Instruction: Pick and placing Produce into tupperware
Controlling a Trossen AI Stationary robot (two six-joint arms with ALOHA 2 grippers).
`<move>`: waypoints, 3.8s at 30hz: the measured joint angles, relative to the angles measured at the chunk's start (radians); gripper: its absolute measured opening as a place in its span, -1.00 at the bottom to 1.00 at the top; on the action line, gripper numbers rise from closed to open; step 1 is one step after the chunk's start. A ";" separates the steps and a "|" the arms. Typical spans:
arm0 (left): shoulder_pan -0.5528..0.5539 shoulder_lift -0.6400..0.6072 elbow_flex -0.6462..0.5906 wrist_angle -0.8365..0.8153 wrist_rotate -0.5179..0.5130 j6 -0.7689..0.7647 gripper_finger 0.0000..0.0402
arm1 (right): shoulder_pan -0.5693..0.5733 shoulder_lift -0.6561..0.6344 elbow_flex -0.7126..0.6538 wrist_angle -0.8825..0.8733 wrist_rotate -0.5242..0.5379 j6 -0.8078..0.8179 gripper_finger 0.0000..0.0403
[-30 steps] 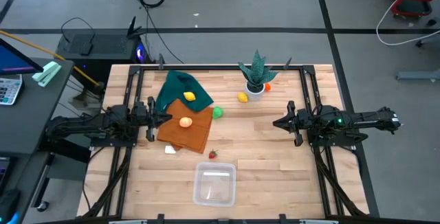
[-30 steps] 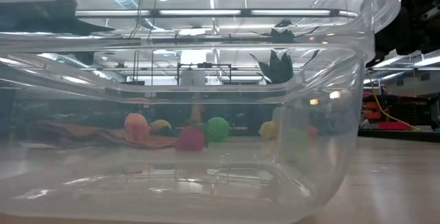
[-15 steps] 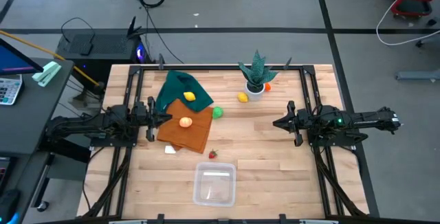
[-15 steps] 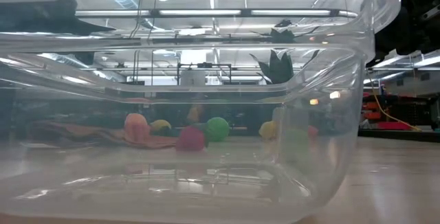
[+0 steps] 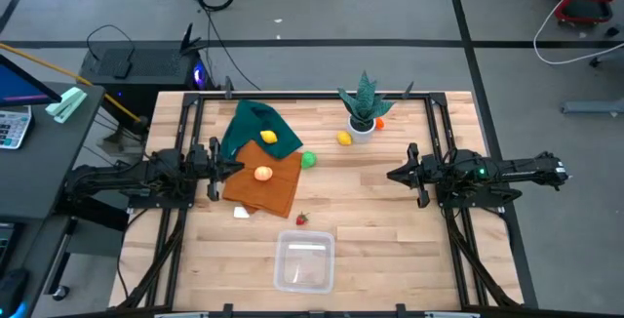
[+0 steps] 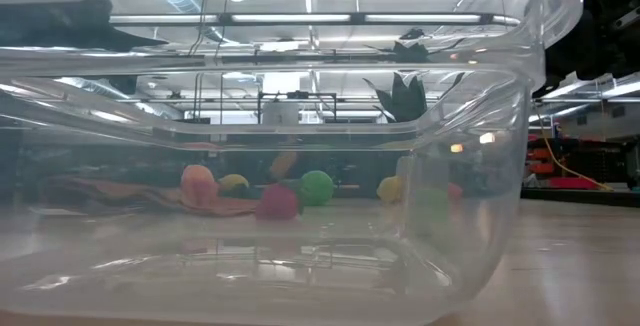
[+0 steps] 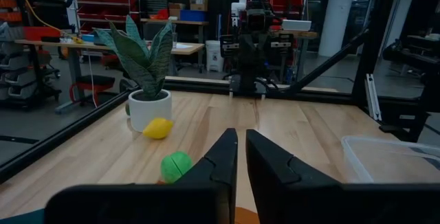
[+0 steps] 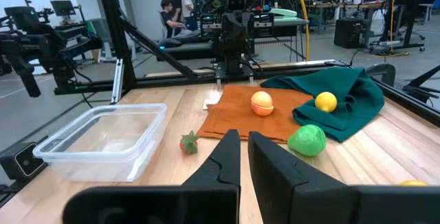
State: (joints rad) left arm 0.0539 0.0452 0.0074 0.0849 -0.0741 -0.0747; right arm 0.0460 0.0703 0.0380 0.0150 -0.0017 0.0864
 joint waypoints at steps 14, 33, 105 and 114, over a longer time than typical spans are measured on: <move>0.000 0.000 0.000 0.000 0.000 0.000 -0.86 | 0.000 0.000 0.000 0.021 0.001 0.179 -0.99; 0.000 0.000 0.000 0.229 -0.021 -0.022 -0.88 | 0.000 0.000 0.001 0.600 0.392 0.334 -0.99; 0.632 1.266 1.256 -0.843 0.152 -0.493 -0.91 | 0.000 0.361 0.915 -0.571 0.853 0.150 -0.86; 0.633 1.424 1.361 -0.892 0.162 -0.176 -0.88 | 0.000 0.386 0.919 -0.663 0.852 0.257 -0.86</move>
State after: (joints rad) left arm 0.6868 1.4690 1.3686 -0.8071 0.0877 -0.2502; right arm 0.0460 0.4564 0.9569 -0.6480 0.8501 0.3430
